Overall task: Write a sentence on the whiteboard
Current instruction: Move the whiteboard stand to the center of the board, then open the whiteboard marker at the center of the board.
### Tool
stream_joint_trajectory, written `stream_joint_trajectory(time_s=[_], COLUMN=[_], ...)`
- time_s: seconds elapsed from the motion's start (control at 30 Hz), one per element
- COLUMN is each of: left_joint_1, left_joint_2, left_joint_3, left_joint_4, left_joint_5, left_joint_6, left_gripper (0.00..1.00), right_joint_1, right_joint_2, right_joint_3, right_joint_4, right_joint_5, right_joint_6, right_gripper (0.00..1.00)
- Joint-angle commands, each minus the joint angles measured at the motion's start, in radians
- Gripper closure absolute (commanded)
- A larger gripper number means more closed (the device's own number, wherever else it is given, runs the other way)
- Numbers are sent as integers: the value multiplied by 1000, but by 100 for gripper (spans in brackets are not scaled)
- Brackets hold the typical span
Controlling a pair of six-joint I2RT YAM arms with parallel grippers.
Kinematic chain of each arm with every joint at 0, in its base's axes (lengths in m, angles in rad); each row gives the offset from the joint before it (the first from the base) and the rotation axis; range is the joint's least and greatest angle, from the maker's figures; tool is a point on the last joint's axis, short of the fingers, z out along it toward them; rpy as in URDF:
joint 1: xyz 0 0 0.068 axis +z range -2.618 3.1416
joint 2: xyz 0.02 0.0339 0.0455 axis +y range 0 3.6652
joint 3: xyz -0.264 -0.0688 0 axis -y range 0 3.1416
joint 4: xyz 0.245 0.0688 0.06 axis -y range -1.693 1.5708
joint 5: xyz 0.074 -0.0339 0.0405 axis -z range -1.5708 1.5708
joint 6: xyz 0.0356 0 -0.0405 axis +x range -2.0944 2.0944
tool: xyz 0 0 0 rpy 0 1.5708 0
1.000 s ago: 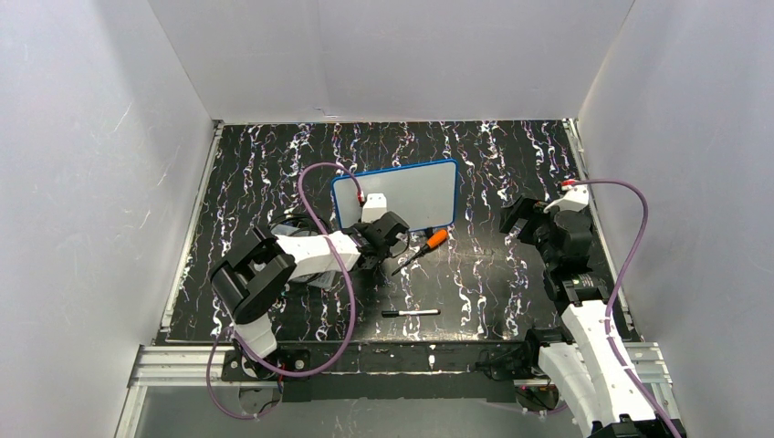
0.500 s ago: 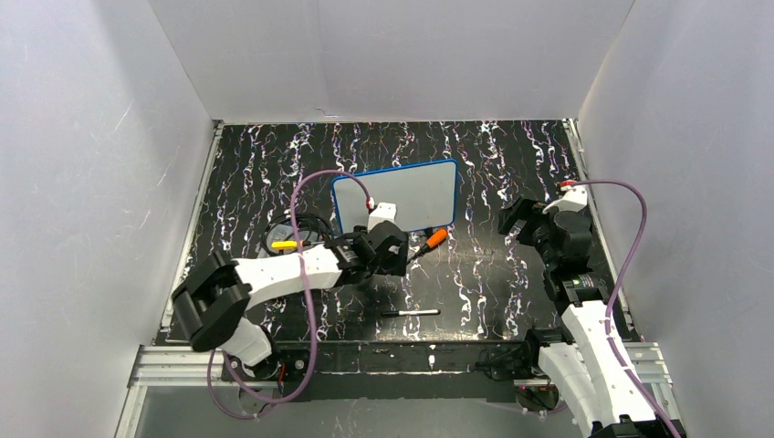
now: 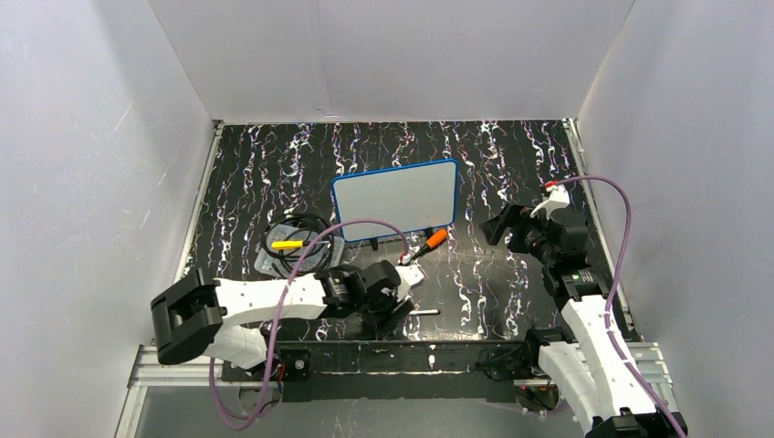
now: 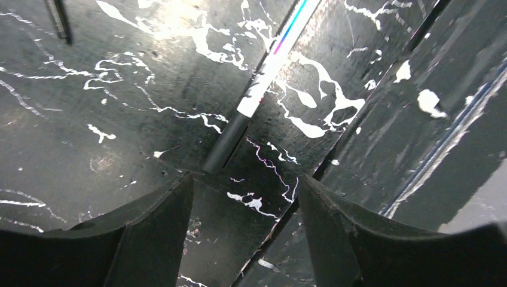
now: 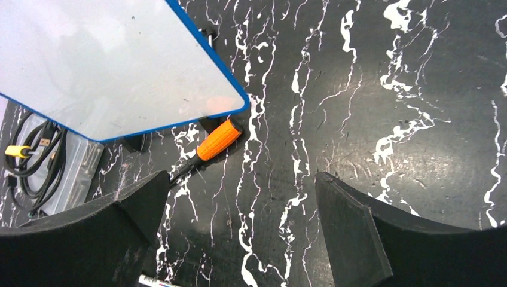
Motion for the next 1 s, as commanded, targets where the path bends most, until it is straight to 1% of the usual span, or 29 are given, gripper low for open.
stream_joint_trajectory(time_s=[0.0, 0.13, 0.43, 0.57, 0.7, 0.8, 0.83, 0.97], left_joint_1=[-45, -66, -68, -70, -86, -110, -119, -132], left_joint_2=[54, 101, 163, 167, 167, 147, 139, 76], left_joint_3=[-1, 7, 8, -1, -5, -14, -18, -24], left_joint_4=[59, 97, 128, 129, 82, 52, 46, 14], left_joint_5=[-42, -131, -160, -144, -139, -127, -120, -83], left_joint_6=[70, 99, 144, 148, 138, 112, 104, 73], left_gripper=[40, 43, 44, 57, 77, 96, 100, 100], right_joint_1=[-2, -2, -2, -2, -2, -2, -2, -2], right_joint_2=[10, 10, 15, 24, 31, 39, 44, 69], right_joint_3=[54, 58, 60, 60, 69, 80, 83, 75], right_joint_4=[-7, -15, -20, -18, -26, -48, -60, -83], right_joint_5=[-72, -85, -95, -97, -111, -148, -167, -325], right_joint_6=[2, -2, -10, -10, -11, -22, -25, -40], right_gripper=[0, 0, 0, 0, 0, 0, 0, 0])
